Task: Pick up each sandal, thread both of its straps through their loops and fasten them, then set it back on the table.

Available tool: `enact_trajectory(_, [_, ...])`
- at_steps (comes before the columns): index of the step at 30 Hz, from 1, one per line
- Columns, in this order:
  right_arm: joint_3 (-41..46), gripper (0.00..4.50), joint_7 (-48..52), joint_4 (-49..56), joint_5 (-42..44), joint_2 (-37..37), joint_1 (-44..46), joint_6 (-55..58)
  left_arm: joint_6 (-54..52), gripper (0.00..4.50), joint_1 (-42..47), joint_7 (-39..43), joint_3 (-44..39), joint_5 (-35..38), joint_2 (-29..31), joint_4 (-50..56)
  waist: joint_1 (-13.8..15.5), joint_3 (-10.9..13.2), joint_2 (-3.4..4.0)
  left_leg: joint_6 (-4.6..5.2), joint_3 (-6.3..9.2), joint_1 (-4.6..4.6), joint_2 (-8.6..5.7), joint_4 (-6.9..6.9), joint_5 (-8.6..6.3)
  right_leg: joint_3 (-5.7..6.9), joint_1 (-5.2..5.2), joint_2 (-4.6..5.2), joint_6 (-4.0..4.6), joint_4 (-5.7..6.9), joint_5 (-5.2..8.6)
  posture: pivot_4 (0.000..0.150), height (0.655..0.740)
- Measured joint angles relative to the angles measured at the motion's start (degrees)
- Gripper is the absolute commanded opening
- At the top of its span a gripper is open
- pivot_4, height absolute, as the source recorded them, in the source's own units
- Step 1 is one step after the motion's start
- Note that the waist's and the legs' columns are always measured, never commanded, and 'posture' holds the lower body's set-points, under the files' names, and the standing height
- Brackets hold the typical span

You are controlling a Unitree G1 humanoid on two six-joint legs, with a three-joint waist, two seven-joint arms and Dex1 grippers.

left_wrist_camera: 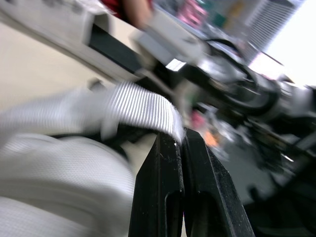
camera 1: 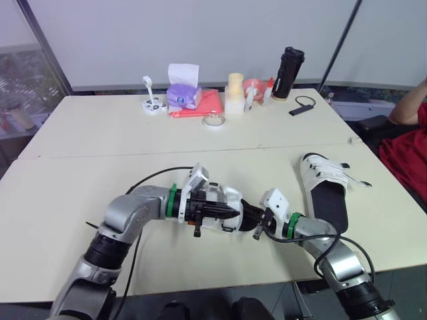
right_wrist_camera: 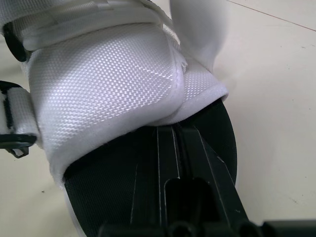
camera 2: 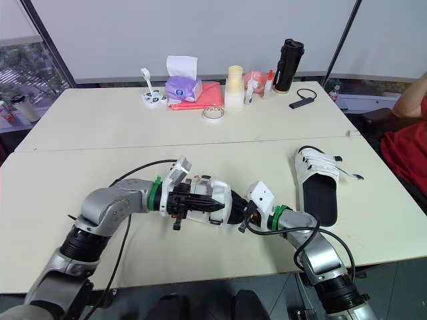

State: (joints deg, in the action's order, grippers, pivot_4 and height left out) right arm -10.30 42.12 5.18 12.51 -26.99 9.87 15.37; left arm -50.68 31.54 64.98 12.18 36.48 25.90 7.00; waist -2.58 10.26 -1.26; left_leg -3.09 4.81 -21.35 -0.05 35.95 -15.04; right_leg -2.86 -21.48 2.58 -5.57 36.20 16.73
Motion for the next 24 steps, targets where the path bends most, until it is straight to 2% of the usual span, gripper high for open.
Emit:
enact_trajectory(4, [0.0,0.0,0.0,0.0,0.0,0.0,0.0,0.0,1.1,0.02,-0.4,0.8,0.5,0.0,0.7,0.1,0.0,0.0,0.0,0.0,0.0,0.0,0.01,0.0,0.0,0.0,-0.01,0.02,0.01,0.0,0.0,0.15,0.74])
enact_trajectory(9, [0.0,0.0,0.0,-0.1,0.0,0.0,0.0,0.0,10.9,0.02,-0.4,0.6,3.0,-6.6,1.0,-0.7,0.0,0.0,-0.01,0.0,0.0,0.0,0.02,0.0,0.0,-0.02,0.0,0.08,0.02,-0.01,0.0,0.15,0.74])
enact_trajectory(15, [0.0,0.0,0.0,-0.1,0.0,0.0,0.0,0.0,17.9,0.02,-1.0,0.4,5.1,-11.5,0.5,-1.9,0.0,0.0,0.0,0.0,-0.01,0.0,0.06,0.0,0.0,-0.03,0.0,0.09,0.02,-0.01,0.0,0.15,0.74])
enact_trajectory(24, [0.1,0.0,0.0,-0.1,0.0,0.0,-0.1,-0.1,20.7,0.02,-2.0,1.4,5.3,-12.5,0.9,-1.9,0.1,0.0,0.0,0.0,0.0,0.0,0.08,0.0,0.0,-0.02,0.01,0.1,0.02,-0.01,0.0,0.15,0.74])
